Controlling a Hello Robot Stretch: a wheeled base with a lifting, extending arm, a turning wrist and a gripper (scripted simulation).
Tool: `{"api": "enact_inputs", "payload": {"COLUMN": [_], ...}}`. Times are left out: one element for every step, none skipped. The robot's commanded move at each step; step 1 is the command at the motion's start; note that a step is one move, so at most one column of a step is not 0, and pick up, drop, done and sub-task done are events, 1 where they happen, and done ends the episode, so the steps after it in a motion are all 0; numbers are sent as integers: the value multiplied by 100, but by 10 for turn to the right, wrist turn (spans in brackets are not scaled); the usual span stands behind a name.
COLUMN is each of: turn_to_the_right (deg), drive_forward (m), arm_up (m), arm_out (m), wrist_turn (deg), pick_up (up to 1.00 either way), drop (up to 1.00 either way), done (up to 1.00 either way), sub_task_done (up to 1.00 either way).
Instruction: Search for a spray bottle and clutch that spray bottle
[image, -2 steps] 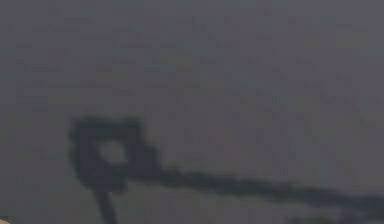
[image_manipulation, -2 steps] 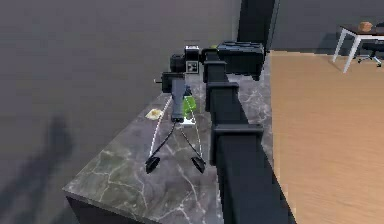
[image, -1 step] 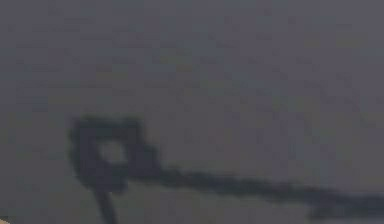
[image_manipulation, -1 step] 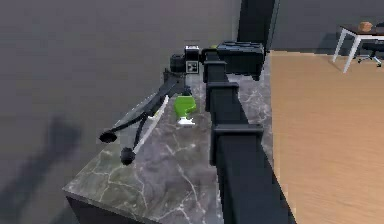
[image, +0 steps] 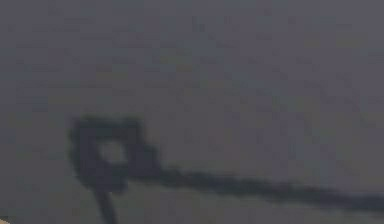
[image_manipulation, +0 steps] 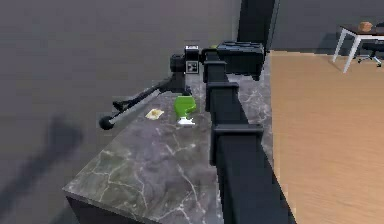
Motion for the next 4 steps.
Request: {"api": "enact_inputs", "payload": {"turn_to_the_right": [0, 0, 0, 0], "drive_forward": [0, 0, 0, 0], "arm_up": [0, 0, -14, 0], "arm_out": [0, 0, 0, 0], "wrist_turn": [450, 390, 0, 0], "pick_up": [0, 0, 0, 100], "drop": [0, 0, 0, 0], "done": [0, 0, 0, 0], "sub_task_done": [0, 0, 0, 0]}}
